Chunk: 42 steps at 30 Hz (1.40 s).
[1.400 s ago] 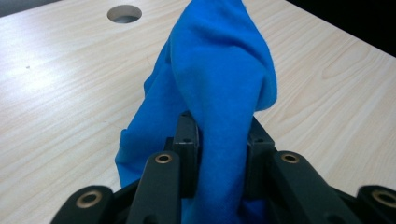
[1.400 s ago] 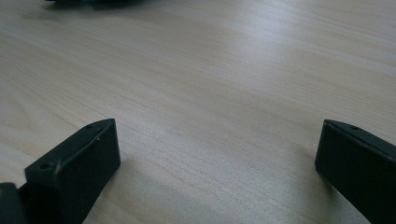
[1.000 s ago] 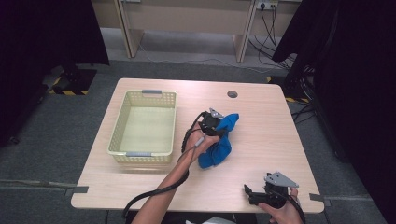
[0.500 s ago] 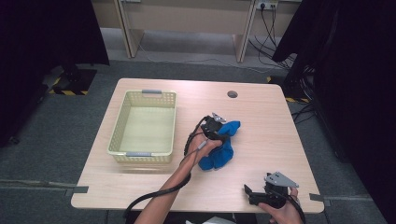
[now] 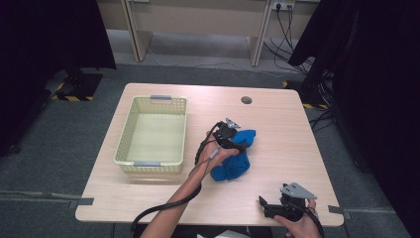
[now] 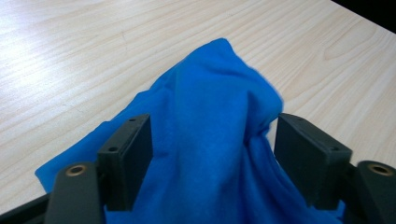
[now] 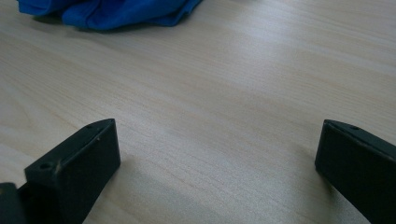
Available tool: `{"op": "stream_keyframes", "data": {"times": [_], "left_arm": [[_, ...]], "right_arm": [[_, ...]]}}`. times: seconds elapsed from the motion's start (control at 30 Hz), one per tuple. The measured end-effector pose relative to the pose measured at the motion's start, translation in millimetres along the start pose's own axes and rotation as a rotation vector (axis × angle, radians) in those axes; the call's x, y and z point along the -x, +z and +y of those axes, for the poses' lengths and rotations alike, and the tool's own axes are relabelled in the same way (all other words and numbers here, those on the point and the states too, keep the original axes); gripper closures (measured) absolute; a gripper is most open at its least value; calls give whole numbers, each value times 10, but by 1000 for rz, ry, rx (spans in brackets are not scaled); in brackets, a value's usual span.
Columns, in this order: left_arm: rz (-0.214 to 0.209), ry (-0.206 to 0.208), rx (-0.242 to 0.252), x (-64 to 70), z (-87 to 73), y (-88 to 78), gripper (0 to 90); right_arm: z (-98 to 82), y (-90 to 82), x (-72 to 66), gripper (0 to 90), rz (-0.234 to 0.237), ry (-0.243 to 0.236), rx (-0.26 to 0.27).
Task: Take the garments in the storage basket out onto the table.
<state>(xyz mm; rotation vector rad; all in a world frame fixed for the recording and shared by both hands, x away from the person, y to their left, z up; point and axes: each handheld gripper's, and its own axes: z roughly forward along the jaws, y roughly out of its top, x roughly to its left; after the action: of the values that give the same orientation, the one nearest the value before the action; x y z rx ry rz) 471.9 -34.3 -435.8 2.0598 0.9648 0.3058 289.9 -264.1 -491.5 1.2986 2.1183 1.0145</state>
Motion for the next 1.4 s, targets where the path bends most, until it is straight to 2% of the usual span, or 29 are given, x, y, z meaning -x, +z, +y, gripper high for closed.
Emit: {"op": "stream_keyframes", "data": {"times": [0.17, 0.37, 0.67, 0.87, 1.13, 1.4], "left_arm": [[6, -9, 9, 3, 22, -46, 232], [5, -1, 11, 16, 26, -96, 211], [7, -6, 29, 26, 11, -207, 117], [-5, 4, 42, 43, -25, -284, 52], [-29, 6, 66, 53, -69, -407, 39], [-36, 40, 82, 119, -114, -508, 45]], "right_arm": [[0, 1, 0, 3, 0, 0, 1], [0, 0, 0, 3, 0, -1, 0], [0, 0, 1, 2, 0, -1, 0], [0, 1, 0, 3, 0, 0, 2], [-1, 1, -1, 2, 1, 2, 2], [-2, 1, -3, 2, 0, 4, 3]]}}
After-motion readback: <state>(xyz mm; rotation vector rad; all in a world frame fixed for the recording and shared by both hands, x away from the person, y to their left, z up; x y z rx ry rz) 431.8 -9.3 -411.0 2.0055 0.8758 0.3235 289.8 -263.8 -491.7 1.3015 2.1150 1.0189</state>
